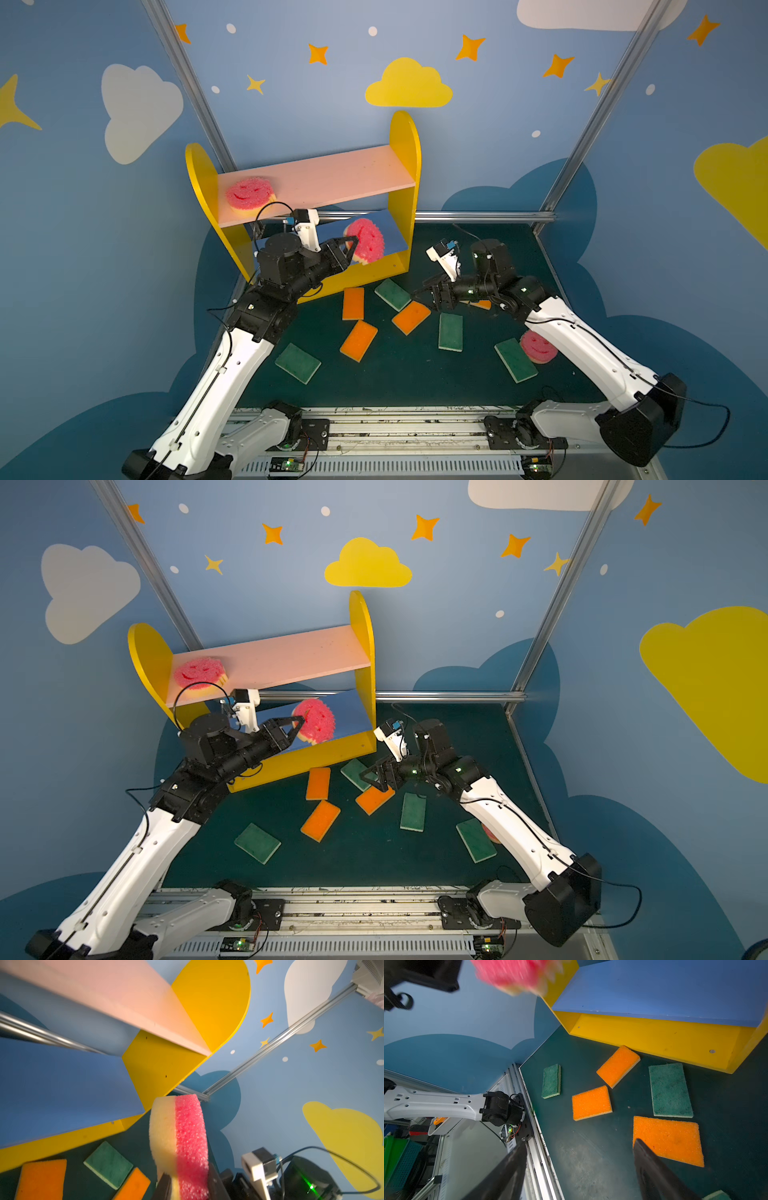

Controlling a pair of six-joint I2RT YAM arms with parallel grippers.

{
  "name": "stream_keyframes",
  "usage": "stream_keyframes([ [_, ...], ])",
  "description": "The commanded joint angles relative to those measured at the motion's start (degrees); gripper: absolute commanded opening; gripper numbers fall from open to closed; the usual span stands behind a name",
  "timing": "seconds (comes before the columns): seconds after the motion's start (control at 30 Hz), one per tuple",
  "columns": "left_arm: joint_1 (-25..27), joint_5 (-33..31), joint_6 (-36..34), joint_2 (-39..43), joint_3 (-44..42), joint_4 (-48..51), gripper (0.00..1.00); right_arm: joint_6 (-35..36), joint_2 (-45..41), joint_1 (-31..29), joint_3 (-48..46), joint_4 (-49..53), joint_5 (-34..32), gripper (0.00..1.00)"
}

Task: Place and organize the cleaning sponges onto the shelf
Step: 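Place the pink sponge on the top shelf with the left gripper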

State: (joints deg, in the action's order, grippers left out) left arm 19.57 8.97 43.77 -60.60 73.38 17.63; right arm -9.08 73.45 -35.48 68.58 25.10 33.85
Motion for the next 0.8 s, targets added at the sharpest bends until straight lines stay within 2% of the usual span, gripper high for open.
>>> stream_keyframes([
  [0.0, -2.1, -1.7, -2.5, -2.1, 5.6, 3.8, 0.25, -0.7, -1.0, 0.0, -1.6, -1.6, -0.4, 0.79],
  [0.17, -6.1, -1.3, -2.8, -6.0, 14.0, 5.4, 0.25, -0.8, -0.5, -0.3, -2.0, -1.7, -0.8, 0.79],
  [0.53, -17.7, 2.9, 1.4, -12.6, 24.3, 3.9, 0.23, -0.2, 0.4, -1.5, -2.3, -1.6, -2.1, 0.79],
  [0.77, -21.1, 4.0, 2.9, -17.4, 29.1, 3.2, 0.23, -0.5, 1.0, -1.8, -2.1, -2.0, -1.6, 0.79],
])
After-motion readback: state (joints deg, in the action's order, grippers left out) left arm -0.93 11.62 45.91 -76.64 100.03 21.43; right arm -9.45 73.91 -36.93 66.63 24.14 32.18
